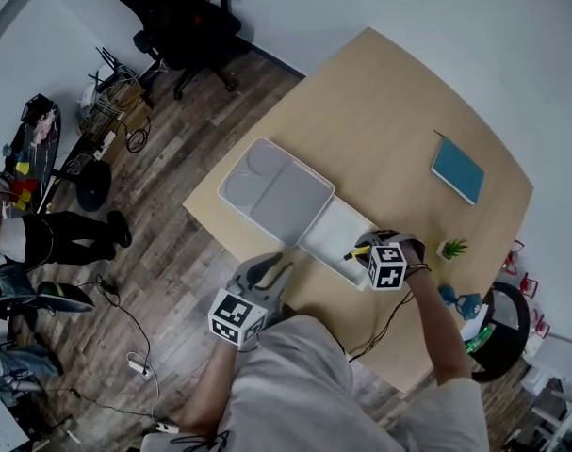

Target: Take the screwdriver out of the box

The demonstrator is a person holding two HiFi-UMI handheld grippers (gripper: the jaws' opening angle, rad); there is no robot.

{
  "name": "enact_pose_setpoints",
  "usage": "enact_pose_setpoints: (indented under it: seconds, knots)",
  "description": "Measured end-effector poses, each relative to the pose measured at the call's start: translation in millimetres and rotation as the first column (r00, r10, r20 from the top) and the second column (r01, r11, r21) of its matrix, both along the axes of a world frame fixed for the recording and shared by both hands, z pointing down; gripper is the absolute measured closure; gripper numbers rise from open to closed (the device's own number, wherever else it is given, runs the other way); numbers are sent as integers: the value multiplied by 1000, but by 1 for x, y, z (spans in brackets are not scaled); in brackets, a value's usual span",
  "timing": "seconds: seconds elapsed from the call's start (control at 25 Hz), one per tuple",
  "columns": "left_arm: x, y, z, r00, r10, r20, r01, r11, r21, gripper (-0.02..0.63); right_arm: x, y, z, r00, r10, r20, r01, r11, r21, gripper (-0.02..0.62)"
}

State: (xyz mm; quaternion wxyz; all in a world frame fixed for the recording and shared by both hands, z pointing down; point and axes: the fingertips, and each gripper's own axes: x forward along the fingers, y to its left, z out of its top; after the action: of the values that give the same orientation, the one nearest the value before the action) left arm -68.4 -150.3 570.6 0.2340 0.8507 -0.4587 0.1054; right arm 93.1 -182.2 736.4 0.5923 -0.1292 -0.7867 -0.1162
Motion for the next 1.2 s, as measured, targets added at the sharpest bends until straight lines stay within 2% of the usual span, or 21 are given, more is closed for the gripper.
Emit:
enact_pose_setpoints:
  seconds: [0.4, 0.8, 1.04, 1.2]
  knots:
    - [7, 11, 9, 1000, -11, -12, 10, 999, -30, 506, -3, 15, 22, 991, -116, -69, 113, 993, -45, 500]
    - [7, 13, 14, 1000, -18, -15, 18, 999, -47, 506, -4, 18, 30, 988, -128, -83, 123, 991, -58, 502]
    - [12, 13, 16, 1000, -6, -7, 5, 999, -51, 506, -3, 17, 34, 972, -209, -107, 210, 978, 5, 511]
    - [14, 14, 15, 1000, 0, -2, 0, 999, -47, 506, 0, 18, 34, 972, -212, -106, 215, 976, 22, 514]
